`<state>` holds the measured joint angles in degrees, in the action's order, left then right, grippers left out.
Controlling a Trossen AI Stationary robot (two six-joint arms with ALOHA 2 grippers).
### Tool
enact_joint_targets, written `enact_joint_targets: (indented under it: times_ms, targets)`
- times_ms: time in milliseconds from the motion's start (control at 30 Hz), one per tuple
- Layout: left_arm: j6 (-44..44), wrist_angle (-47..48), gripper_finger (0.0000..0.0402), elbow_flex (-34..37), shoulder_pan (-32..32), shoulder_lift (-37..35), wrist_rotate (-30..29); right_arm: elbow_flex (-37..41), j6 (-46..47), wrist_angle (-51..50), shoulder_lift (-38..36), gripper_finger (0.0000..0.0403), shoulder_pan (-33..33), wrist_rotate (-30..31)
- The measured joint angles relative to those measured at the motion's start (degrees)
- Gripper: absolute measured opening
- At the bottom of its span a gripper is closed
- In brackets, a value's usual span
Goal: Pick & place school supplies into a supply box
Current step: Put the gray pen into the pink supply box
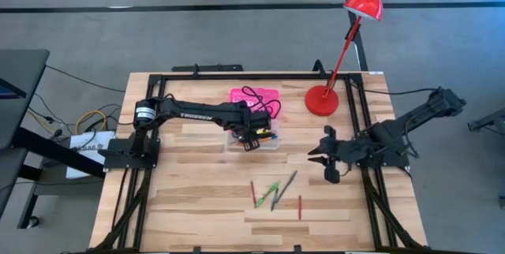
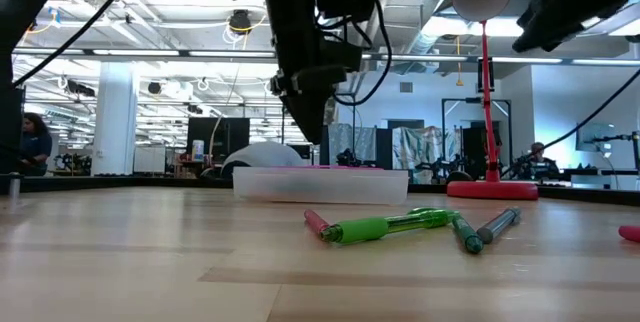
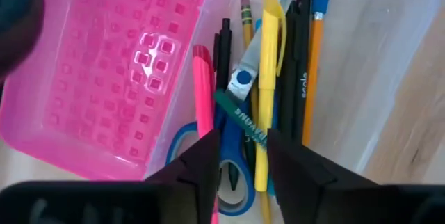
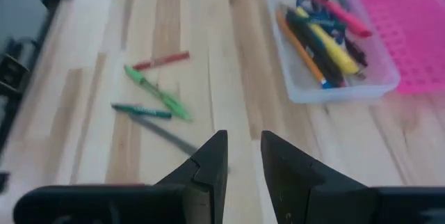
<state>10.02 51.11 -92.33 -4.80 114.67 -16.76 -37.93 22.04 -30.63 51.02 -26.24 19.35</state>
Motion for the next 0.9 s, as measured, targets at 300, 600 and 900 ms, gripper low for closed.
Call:
enact_joint_targets:
  times_ms: [300,600,900]
  targets:
    - [1.9,1.9,0.0138,0.0,0.0,-0.7,7.3,0.0,-12.2,7.2,12.8,0.0082,0.1,-6.6]
    - [9.2,1.4,0.0138,0.0,6.3,-4.9,3.0,0.0,-23.3,15.5,24.4,0.0082,1.1,-10.6]
    - [20.8,2.0,0.0138,0.0,14.8,-7.2,-5.7,0.0,-33.6,17.9,29.8,0.0082,3.3,-16.0]
